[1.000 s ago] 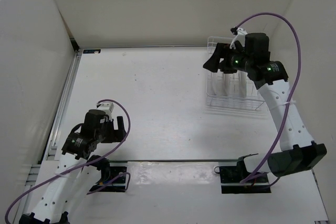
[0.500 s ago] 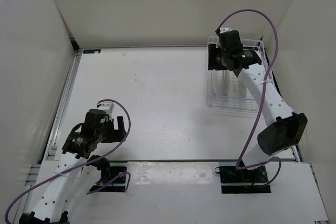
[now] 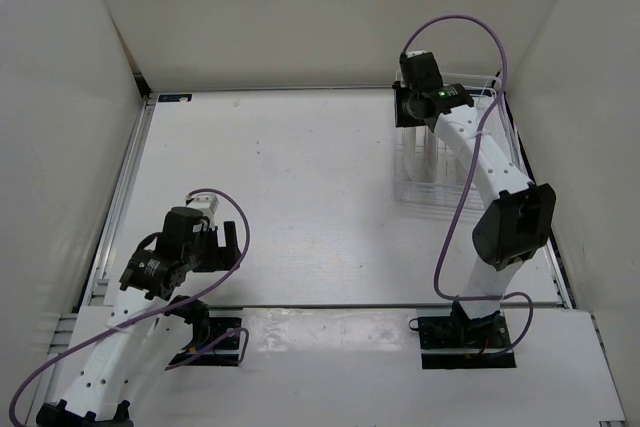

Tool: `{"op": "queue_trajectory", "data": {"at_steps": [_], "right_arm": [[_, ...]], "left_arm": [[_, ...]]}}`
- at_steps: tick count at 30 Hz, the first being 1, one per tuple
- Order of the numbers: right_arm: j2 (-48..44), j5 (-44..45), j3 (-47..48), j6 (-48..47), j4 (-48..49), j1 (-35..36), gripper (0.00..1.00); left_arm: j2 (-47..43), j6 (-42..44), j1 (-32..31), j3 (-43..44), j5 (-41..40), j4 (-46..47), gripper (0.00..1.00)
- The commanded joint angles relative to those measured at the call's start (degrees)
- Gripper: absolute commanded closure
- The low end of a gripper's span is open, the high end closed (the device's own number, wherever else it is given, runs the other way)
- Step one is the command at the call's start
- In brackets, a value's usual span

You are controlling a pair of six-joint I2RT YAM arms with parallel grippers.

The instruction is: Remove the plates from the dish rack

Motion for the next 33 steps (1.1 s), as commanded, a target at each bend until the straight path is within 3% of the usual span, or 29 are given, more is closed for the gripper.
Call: {"op": "queue_trajectory", "data": {"at_steps": [1, 4, 9, 14, 33], "right_arm": [[0.5, 1.7, 1.6, -0.1, 0.3, -0.7, 0.69], [0.3, 2.0, 0.4, -0.1, 0.5, -1.0, 0.79], [-0.6, 3.5, -1.8, 0.1, 0.2, -1.4, 0.79], [-5.8, 1.0, -8.2, -0.1, 6.6, -1.6, 0.62], [-8.0, -2.4, -6.6, 1.5, 7.7, -2.5, 0.6]], "left_arm": [[0.1, -0.2, 0.0, 0.2, 0.6, 0.2, 0.0], [0.4, -0.2, 0.0, 0.3, 0.6, 0.3, 0.0], [0.9, -0.2, 0.0, 0.3, 0.6, 0.2, 0.0], [1.5, -0.2, 0.0, 0.3, 0.6, 0.4, 0.0], [2.2, 0.0, -0.1, 0.4, 0.7, 0.3, 0.0]]}}
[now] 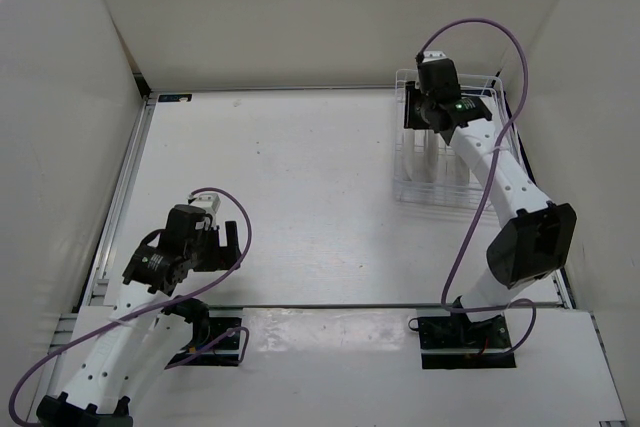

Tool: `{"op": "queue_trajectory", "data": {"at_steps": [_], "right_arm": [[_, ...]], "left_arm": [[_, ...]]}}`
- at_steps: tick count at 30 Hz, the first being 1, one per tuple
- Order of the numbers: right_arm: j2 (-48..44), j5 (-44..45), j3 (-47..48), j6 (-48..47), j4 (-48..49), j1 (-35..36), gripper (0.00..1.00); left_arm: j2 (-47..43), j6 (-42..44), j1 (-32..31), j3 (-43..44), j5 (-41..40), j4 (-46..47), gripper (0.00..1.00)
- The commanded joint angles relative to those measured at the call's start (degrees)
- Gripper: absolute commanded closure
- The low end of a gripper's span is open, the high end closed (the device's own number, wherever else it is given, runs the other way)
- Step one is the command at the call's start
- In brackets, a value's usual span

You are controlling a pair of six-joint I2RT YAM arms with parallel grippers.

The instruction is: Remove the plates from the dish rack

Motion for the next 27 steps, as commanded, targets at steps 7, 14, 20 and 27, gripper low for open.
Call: {"op": "queue_trajectory", "data": {"at_steps": [7, 14, 20, 27], "right_arm": [[4.0, -1.5, 3.5, 1.6, -0.4, -0.8, 0.6], [7.1, -2.2, 4.2, 1.9, -0.8, -2.1, 0.61], [7.4, -4.6, 2.3, 2.3, -0.2, -3.6, 0.77], [5.6, -8.6, -0.3, 0.6, 0.9, -4.7, 1.0]], "left_arm": [[-0.2, 0.1, 0.0, 0.4, 0.7, 0.3, 0.0], [-0.4, 0.0, 0.0, 0.3, 0.6, 0.3, 0.0], [-0.2, 0.0, 0.0, 0.3, 0.6, 0.3, 0.0], [-0.2, 0.0, -0.1, 0.3, 0.6, 0.5, 0.0]]}}
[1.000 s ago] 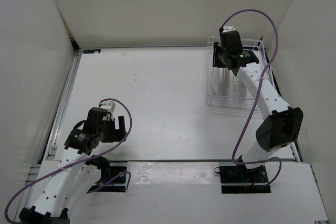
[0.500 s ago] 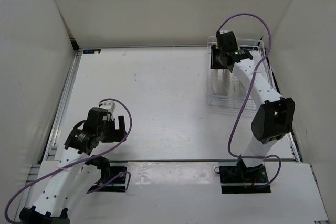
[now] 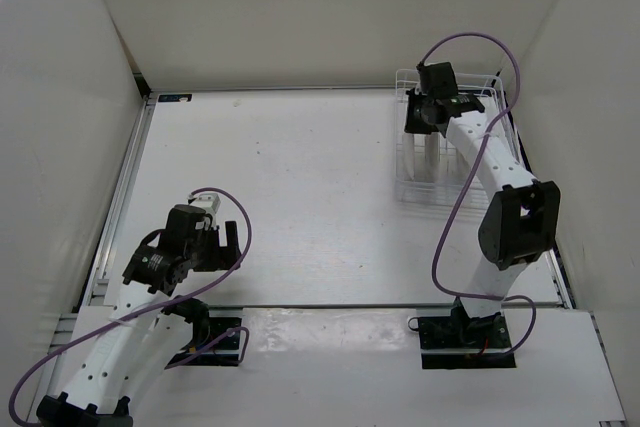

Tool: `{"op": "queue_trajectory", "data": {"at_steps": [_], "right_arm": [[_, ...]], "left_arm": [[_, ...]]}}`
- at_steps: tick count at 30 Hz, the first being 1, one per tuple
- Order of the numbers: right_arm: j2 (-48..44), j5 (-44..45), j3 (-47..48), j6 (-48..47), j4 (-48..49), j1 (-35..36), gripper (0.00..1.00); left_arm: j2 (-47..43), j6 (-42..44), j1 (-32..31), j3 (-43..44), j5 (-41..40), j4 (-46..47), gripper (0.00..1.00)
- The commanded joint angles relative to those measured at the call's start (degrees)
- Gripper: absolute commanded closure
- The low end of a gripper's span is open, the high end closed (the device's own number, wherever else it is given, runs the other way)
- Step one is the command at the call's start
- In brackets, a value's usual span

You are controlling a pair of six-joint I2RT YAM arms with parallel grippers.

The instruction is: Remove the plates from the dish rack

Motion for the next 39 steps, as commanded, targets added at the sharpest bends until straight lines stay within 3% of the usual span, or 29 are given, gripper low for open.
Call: {"op": "queue_trajectory", "data": {"at_steps": [1, 10, 20, 39], "right_arm": [[-2.3, -1.7, -0.9, -4.1, 0.5, -1.4, 1.0], [-4.3, -5.5, -2.4, -5.9, -1.9, -2.0, 1.0], [-10.0, -6.6, -10.4, -5.3, -1.5, -2.3, 1.0], [-12.6, -5.1, -3.5, -4.8, -2.9, -2.5, 1.0]], "left_arm": [[-0.1, 0.0, 0.0, 0.4, 0.6, 0.3, 0.0], [-0.1, -0.1, 0.0, 0.2, 0.7, 0.3, 0.0], [-0.1, 0.1, 0.0, 0.3, 0.8, 0.4, 0.0], [0.2, 0.1, 0.0, 0.3, 1.2, 0.5, 0.0]]}}
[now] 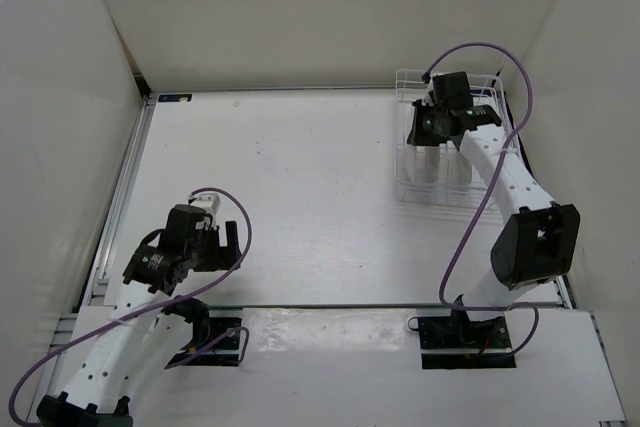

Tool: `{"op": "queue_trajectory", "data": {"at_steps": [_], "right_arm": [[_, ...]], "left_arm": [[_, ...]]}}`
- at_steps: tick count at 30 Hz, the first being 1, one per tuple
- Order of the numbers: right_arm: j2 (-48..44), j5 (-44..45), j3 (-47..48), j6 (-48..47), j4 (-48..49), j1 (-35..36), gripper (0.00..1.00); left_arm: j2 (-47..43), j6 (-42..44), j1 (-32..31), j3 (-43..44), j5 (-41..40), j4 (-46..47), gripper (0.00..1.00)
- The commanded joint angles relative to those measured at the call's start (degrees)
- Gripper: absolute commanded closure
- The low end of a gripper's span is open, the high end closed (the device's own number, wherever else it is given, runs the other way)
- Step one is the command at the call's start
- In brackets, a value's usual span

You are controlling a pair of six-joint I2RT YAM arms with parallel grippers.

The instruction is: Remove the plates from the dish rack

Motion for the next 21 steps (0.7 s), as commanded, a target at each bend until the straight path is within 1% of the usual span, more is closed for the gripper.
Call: {"op": "queue_trajectory", "data": {"at_steps": [1, 11, 16, 17, 21], "right_arm": [[-4.8, 4.0, 4.0, -2.2, -0.5, -0.7, 1.0], [-11.4, 6.1, 8.4, -2.2, -0.5, -0.3, 1.0], [-13.9, 2.1, 11.6, -1.5, 0.1, 0.6, 1.0], [-13.7, -1.8, 13.2, -1.7, -0.6, 1.4, 1.0], [-11.7, -4.0, 16.9, -3.0, -1.9, 7.1, 1.0]], "left_arm": [[-1.0, 0.1, 0.0, 0.3, 0.8, 0.5, 0.0], [0.7, 0.2, 0.0, 0.3, 1.1, 0.7, 0.0], [0.5, 0.1, -0.1, 0.3, 1.1, 0.7, 0.0], [0.7, 0.1, 0.0, 0.2, 1.1, 0.7, 0.0], [0.7, 0.1, -0.1, 0.3, 1.2, 0.6, 0.0]]}}
